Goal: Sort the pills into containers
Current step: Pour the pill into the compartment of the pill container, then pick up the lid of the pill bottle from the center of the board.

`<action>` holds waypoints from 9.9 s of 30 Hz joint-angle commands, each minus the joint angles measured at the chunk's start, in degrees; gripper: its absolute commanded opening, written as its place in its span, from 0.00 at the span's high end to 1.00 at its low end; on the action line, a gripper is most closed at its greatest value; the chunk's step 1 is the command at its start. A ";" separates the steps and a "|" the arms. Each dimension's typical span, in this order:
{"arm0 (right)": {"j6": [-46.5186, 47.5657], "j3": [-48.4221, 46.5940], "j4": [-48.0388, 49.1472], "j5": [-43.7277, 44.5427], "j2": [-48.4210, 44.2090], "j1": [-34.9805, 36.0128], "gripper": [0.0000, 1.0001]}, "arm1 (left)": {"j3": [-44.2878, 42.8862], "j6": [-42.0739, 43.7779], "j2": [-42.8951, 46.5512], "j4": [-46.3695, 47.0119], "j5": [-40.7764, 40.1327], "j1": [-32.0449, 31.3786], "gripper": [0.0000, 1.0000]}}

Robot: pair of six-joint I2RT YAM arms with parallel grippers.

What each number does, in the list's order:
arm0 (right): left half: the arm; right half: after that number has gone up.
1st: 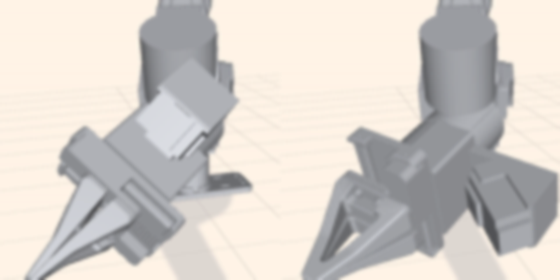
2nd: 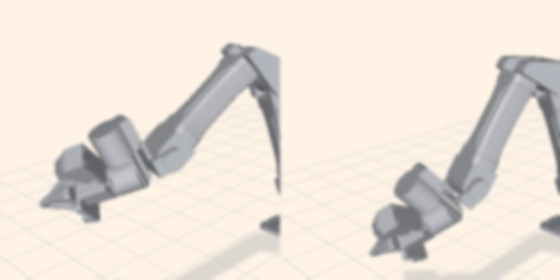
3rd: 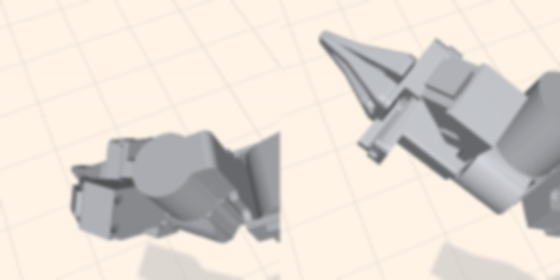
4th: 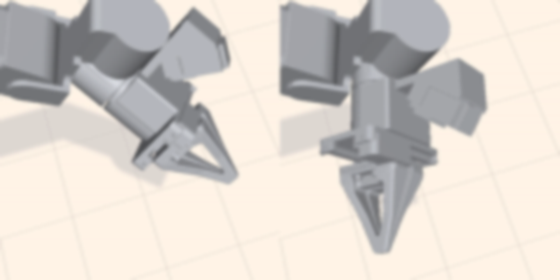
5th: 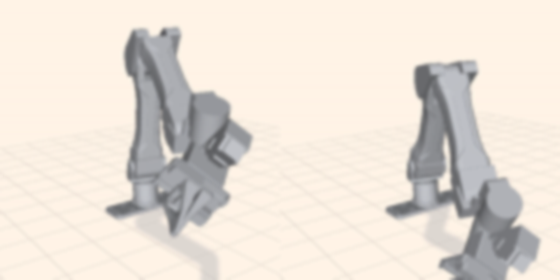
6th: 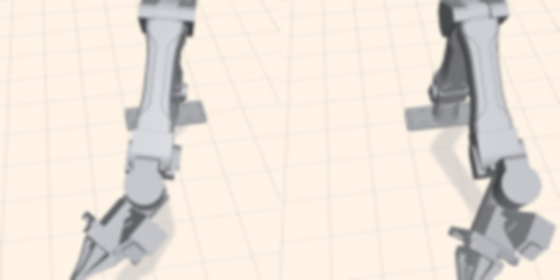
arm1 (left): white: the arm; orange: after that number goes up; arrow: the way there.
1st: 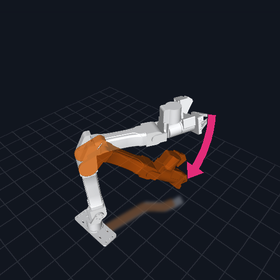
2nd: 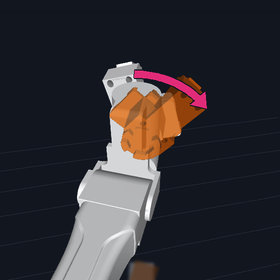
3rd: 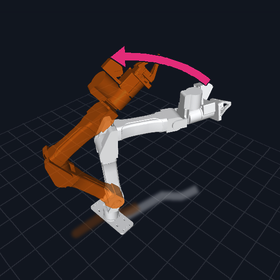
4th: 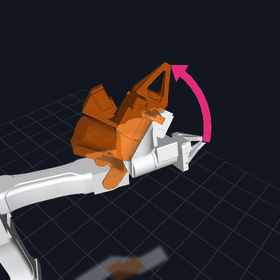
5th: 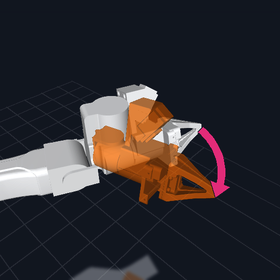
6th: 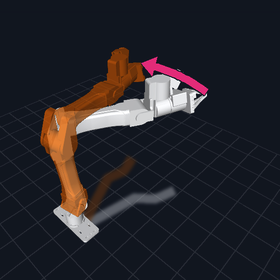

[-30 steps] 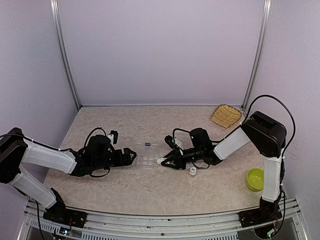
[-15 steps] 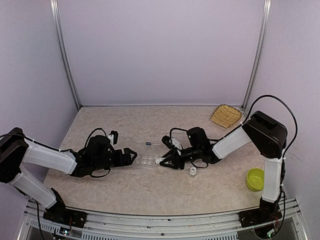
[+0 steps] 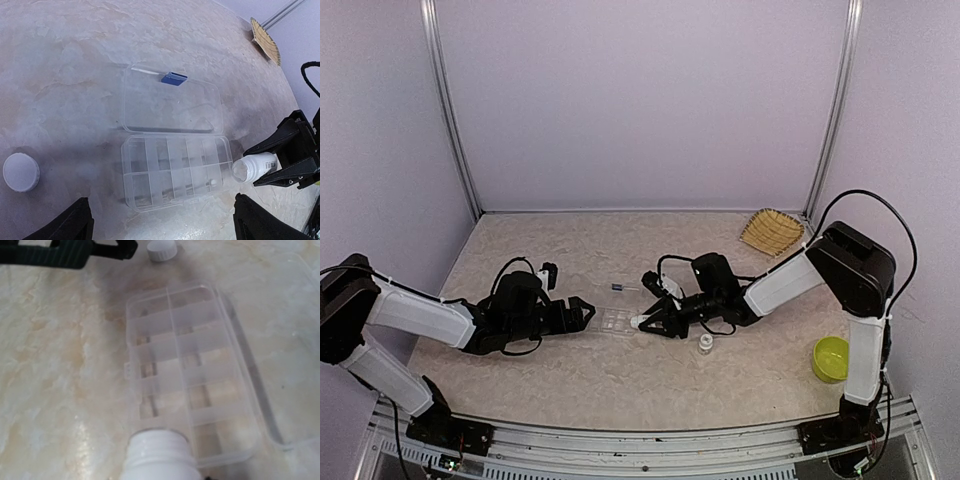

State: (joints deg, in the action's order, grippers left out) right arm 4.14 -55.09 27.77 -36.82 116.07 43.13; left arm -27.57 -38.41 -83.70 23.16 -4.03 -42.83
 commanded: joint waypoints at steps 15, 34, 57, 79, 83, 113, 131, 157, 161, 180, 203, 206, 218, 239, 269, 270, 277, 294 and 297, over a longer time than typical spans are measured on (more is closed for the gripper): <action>4.45 -2.46 -12.17 4.92 -1.93 1.83 0.86 | 0.63 -0.17 -0.67 1.78 0.41 -0.33 0.05; 8.44 -4.95 -18.63 9.90 -2.92 3.27 0.86 | -0.07 0.04 -0.42 1.01 0.34 -0.41 0.05; 13.05 -8.14 -25.48 15.55 -3.54 5.62 0.86 | -0.58 0.16 -0.81 0.65 0.21 -0.42 0.05; 16.04 -10.78 -30.10 21.17 -3.40 8.08 0.86 | 0.59 -0.26 -1.30 2.22 0.36 -0.59 0.05; 16.40 -11.22 -30.78 21.78 -3.56 8.36 0.87 | 0.75 -0.35 -1.36 2.49 0.43 -0.59 0.05; 17.75 -11.79 -30.83 24.77 -4.10 9.72 0.88 | 1.30 -0.64 -1.32 2.86 0.35 -0.59 0.05; 14.24 -7.36 -22.82 21.77 -5.46 9.19 0.88 | 1.65 -0.70 -0.44 2.61 0.09 -0.59 0.05; 1.72 2.87 -1.63 6.32 -7.42 2.64 0.88 | 0.53 -0.18 1.25 0.22 -0.68 -0.50 0.04; -0.48 3.79 1.45 3.76 -7.27 1.69 0.87 | 0.00 0.21 2.03 -0.66 -1.11 -0.50 0.04; -13.18 8.64 19.98 -8.26 -5.66 -1.59 0.87 | 0.32 1.40 5.96 -2.10 -2.36 0.07 0.01; -58.74 12.68 76.78 -25.58 2.12 -9.82 0.86 | 2.75 2.39 12.78 -5.34 -2.71 3.45 0.01; -59.59 12.69 76.77 -25.33 0.48 -9.82 0.86 | 2.74 2.51 12.69 -5.55 -2.59 3.53 0.01; -63.11 12.55 76.77 -24.24 -9.64 -9.82 0.85 | -0.45 4.14 10.75 -15.48 -6.86 5.66 0.01; -44.68 16.77 50.50 -19.95 -26.59 -9.50 0.86 | -8.90 8.64 -4.67 -20.67 -12.11 7.38 0.20; -21.92 21.69 30.34 -8.11 -41.38 -8.07 0.84 | -13.82 10.55 -11.11 -22.10 -11.18 9.12 0.46; -21.77 21.61 30.17 -8.05 -41.51 -8.07 0.84 | -13.75 10.55 -11.20 -22.18 -11.15 9.16 0.47; -21.85 21.89 30.42 -7.92 -41.30 -8.07 0.84 | -12.89 10.07 -11.31 -21.98 -10.30 9.16 0.51; -22.33 21.73 30.63 -7.90 -40.24 -7.80 0.83 | -11.15 9.40 -9.78 -22.89 -10.56 9.05 0.55; -22.36 21.70 30.68 -7.84 -40.05 -7.72 0.83 | -10.84 9.40 -9.63 -22.82 -10.60 9.02 0.57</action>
State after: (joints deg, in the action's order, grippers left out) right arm -18.06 -33.89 58.06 -45.15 75.75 34.50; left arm -39.68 -28.53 -94.26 1.23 -14.59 -34.09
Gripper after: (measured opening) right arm 0.328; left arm 0.443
